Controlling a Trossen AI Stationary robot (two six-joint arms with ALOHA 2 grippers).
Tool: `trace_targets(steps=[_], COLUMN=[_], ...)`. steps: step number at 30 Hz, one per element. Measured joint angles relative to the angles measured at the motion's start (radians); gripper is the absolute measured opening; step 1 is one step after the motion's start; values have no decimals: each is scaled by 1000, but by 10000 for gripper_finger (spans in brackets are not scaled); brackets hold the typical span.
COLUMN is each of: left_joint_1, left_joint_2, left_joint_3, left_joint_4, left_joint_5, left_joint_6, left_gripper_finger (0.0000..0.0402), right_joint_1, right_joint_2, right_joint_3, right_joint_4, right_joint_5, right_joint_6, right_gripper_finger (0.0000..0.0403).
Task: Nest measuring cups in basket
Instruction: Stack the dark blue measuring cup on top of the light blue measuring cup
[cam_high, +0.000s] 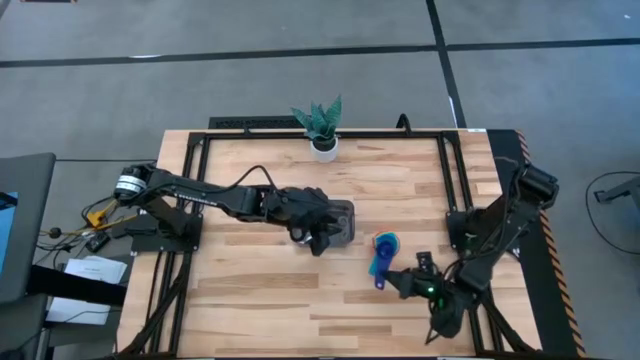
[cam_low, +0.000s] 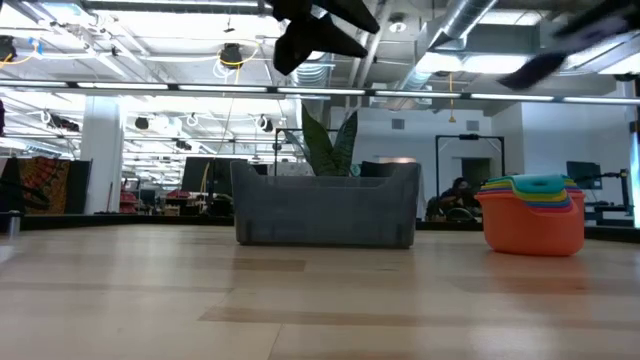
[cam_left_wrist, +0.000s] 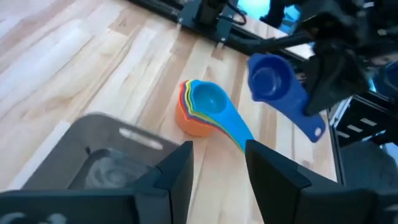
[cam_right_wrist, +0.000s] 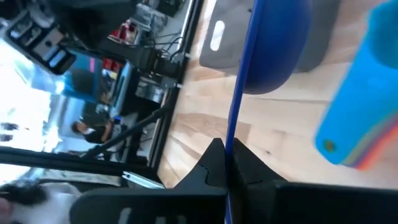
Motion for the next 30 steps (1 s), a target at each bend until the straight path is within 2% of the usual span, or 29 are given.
trace_targets(steps=[4, 9, 16, 21, 30], left_joint_1=[0, 1, 3, 3, 24], left_joint_2=[15, 41, 117, 152, 160], left_joint_3=[-1, -1, 0, -1, 0], left_joint_4=[-5, 0, 36, 86, 134], left_joint_5=[-1, -20, -21, 15, 28], left_joint_6=[38, 71, 38, 0, 116], left_gripper_finger=[130, 130, 130, 129, 129], right_joint_1=[54, 91, 144, 116, 44], right_joint_2=[0, -1, -1, -1, -1], right_joint_3=[-67, -120, -208, -284, -314], right_joint_4=[29, 70, 166, 306, 372], right_joint_5=[58, 58, 56, 82, 77], right_joint_6=[64, 66, 66, 61, 60], right_gripper_finger=[5, 5, 5, 5, 5])
